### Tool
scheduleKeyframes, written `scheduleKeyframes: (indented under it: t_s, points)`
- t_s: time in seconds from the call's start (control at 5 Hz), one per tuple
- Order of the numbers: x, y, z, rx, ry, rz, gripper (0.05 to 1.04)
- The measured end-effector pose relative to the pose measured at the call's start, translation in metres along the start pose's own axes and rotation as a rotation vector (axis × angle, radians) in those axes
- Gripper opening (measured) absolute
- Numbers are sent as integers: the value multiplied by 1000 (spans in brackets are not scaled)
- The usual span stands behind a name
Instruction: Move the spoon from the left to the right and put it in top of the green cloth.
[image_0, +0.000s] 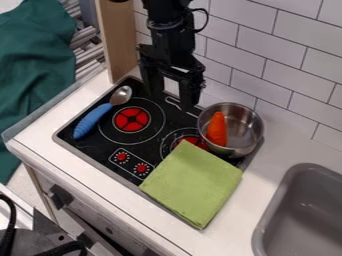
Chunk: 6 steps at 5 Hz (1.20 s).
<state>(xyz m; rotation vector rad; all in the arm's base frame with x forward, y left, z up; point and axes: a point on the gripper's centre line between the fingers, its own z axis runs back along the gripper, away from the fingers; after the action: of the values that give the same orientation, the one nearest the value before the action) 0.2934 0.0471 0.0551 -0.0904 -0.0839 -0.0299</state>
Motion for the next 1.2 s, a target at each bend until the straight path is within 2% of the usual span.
scheduleKeyframes:
  t_s: [0.2,0.6,0.8,1.0,1.2]
  points:
    - [-5,0,-9,-8,32,-1,1005]
    - [-14,68,-21,-2,64,19,1005]
    - [-21,97,-26,25,75,15,1005]
    - [-31,118,-38,57,122,-37,1005]
    - [-44,134,-46,56,126,-2,1005]
